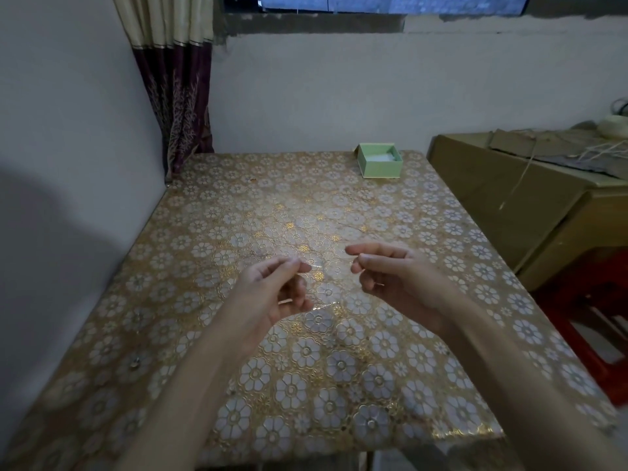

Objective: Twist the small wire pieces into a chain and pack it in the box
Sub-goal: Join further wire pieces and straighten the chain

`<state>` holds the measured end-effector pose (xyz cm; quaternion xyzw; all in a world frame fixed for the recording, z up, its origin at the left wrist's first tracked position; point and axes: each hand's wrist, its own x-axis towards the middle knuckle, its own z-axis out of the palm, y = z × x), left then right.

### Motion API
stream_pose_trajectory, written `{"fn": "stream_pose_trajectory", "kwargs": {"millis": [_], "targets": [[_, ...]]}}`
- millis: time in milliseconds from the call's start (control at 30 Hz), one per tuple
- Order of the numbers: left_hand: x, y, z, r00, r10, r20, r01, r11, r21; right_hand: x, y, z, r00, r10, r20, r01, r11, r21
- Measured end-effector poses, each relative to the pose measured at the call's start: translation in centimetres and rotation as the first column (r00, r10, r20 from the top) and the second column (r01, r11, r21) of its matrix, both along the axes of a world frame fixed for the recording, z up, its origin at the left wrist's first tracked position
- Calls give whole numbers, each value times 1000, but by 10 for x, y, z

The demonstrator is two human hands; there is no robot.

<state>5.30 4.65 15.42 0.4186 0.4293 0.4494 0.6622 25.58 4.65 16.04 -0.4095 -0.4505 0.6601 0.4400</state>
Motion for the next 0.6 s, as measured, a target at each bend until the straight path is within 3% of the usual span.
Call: {"fn": "stream_pose_trajectory", "kwargs": {"millis": [233,500,600], "targets": [[10,0,18,965,-213,155,205,977,66,-24,-3,-33,917,-82,-390,27,989,-145],[5,12,30,973,-150,173,130,984,122,-64,-13,-41,896,107,-431,-178,976,-127],[-3,14,31,978,-110,179,87,987,134,-64,-19,-45,926,134,-354,-192,972,-135]]}}
